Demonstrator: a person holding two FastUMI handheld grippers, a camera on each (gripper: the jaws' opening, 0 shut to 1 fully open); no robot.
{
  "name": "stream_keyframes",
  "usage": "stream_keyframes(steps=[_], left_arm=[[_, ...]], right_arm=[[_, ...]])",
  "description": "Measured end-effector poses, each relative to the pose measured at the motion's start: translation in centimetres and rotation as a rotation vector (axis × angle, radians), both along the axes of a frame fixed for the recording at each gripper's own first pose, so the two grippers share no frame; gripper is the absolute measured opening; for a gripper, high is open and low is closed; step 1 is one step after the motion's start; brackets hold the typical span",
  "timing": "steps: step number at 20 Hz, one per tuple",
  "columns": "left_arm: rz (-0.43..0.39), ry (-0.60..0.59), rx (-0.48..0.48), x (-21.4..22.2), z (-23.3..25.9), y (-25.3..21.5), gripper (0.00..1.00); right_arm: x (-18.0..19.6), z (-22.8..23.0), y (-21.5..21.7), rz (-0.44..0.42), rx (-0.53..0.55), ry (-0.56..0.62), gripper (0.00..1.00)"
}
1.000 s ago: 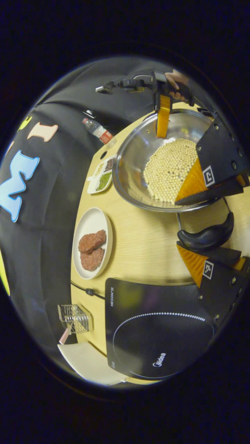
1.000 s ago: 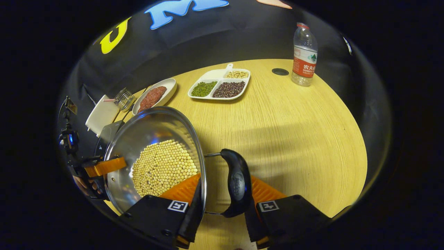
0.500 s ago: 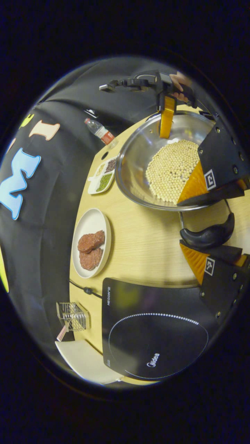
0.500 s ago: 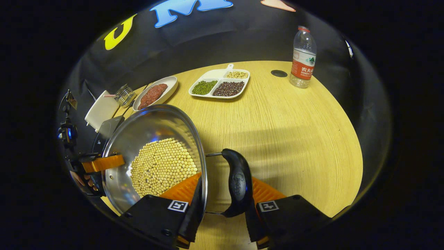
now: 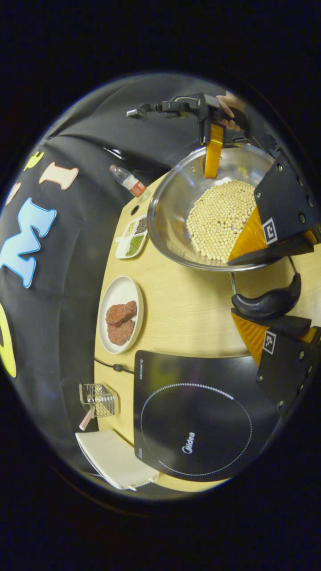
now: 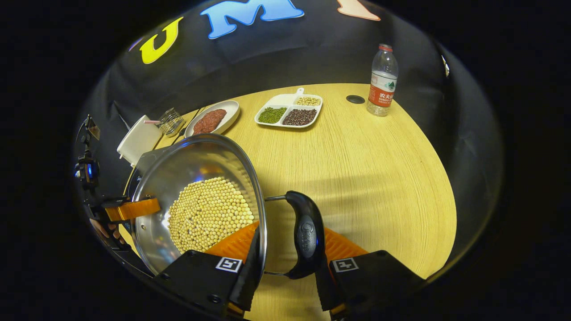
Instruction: First push the handle of the pot to place it horizontally, then grasp the pot with both hands and set it on the induction cooktop.
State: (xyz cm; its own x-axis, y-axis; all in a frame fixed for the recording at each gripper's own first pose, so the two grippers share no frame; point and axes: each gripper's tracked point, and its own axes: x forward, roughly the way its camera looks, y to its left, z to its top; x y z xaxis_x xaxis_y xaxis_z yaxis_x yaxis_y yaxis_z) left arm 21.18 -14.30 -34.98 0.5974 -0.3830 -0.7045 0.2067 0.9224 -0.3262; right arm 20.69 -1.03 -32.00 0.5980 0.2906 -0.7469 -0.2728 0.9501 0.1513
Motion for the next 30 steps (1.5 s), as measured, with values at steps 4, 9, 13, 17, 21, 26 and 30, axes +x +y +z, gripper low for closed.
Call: stream_keyframes(steps=[4,9,13,17,21,26,30], left_arm=[[0.009,0.004,-0.008,-3.1,1.7,1.8,0.51],[0.015,0.0,-0.011,-6.2,3.3,4.7,0.51],[0.021,-0.007,-0.015,-7.5,4.0,7.4,0.54],[0.036,-0.017,-0.02,-8.1,4.5,10.8,0.54],[0.047,-0.034,-0.015,-7.7,5.1,15.0,0.54],[0.069,-0.058,0.0,-6.3,5.3,20.3,0.54],[0.086,-0.068,0.0,-4.6,5.2,23.6,0.54]], right_arm=[[-3.2,1.3,1.0,0.002,-0.001,0.006,0.59],[-6.6,2.4,3.0,0.005,0.003,0.009,0.59],[-8.5,3.0,5.3,0.012,0.003,-0.003,0.59],[-9.3,3.6,8.4,0.031,0.005,-0.011,0.59],[-9.6,4.0,12.4,0.053,0.023,-0.016,0.56],[-9.3,4.1,17.4,0.079,0.045,-0.009,0.59],[-8.1,4.3,21.3,0.085,0.079,-0.011,0.55]])
